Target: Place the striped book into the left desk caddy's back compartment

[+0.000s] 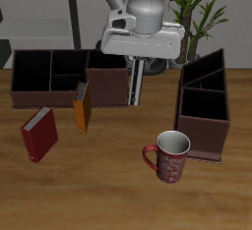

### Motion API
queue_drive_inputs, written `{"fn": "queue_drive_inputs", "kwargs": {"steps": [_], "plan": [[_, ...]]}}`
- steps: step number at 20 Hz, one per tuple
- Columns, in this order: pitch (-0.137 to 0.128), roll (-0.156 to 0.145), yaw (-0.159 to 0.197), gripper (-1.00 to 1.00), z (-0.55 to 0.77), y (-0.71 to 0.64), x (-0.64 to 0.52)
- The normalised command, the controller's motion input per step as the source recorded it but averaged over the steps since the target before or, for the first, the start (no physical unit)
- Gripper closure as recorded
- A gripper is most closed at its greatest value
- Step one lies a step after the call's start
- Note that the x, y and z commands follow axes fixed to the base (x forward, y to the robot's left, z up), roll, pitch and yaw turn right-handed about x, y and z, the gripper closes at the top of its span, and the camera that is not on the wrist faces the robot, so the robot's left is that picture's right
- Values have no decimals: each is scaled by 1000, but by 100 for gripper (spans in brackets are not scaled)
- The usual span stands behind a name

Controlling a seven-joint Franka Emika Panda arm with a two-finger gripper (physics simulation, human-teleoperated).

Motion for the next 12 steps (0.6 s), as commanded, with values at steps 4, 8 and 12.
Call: {"fn": "queue_drive_inputs", "kwargs": {"steps": [4,8,12], "plan": [[-17,9,-21,100,44,225,-354],[-45,4,-5,100,92,165,-336],[-38,35,7,100,43,84,-315]]}}
